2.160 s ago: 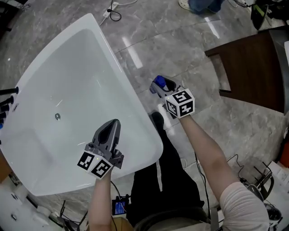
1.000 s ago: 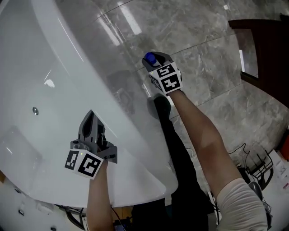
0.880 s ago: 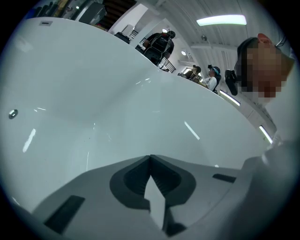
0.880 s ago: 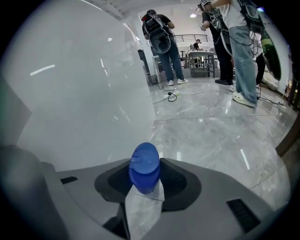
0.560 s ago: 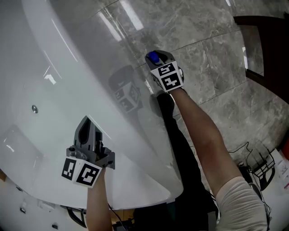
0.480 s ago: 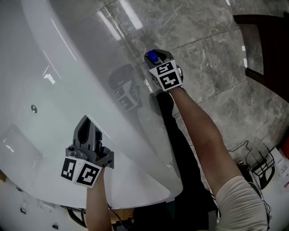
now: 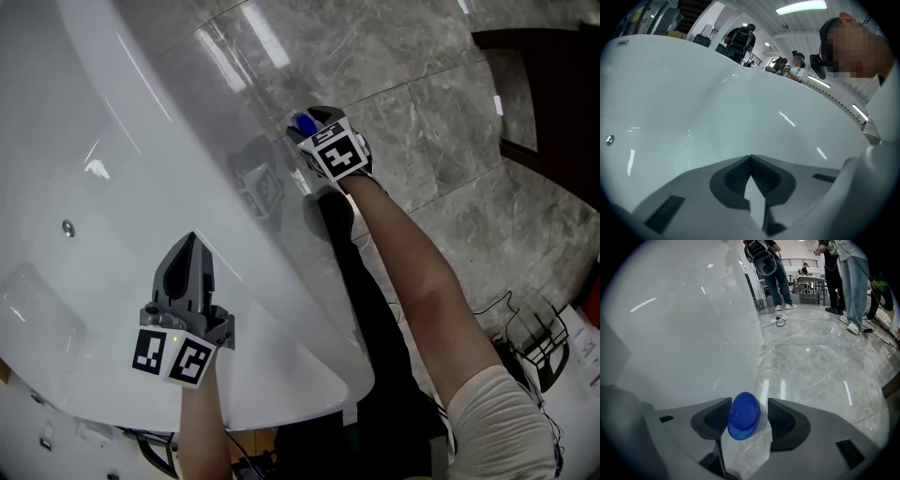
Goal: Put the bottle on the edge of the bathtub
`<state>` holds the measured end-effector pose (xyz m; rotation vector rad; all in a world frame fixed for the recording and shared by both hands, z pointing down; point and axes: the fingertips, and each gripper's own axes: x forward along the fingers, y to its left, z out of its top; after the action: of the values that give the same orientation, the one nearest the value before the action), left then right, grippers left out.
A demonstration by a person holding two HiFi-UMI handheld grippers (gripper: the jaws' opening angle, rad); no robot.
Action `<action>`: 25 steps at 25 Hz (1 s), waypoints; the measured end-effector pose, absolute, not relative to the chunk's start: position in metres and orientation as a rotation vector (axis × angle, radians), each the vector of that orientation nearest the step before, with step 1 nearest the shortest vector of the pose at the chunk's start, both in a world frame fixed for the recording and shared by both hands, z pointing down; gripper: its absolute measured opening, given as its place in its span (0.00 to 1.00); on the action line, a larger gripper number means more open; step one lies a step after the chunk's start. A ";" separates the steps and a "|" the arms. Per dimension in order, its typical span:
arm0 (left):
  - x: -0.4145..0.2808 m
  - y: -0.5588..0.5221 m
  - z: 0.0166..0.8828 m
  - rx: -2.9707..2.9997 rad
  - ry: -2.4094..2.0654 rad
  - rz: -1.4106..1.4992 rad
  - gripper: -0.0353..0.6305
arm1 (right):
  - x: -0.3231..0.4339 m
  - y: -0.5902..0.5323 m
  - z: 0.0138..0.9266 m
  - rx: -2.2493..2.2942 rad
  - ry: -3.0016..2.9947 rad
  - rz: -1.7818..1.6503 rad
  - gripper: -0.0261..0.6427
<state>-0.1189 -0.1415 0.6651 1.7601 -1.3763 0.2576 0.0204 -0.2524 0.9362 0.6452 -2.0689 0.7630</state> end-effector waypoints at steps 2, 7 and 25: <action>-0.119 -0.141 0.664 1.756 -1.379 0.253 0.14 | 0.022 -0.255 0.932 0.643 -2.070 0.760 0.40; -0.128 -0.143 0.651 1.756 -1.403 0.234 0.14 | 0.033 -0.259 0.902 0.657 -2.076 0.759 0.44; -0.128 -0.113 0.461 1.904 -1.355 0.156 0.14 | 0.093 -0.204 0.578 1.013 -2.236 1.022 0.45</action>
<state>-0.1285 -0.1128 0.4609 1.9040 -1.3547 0.1561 0.0935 -0.2041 0.5779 1.0125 -2.2360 1.0218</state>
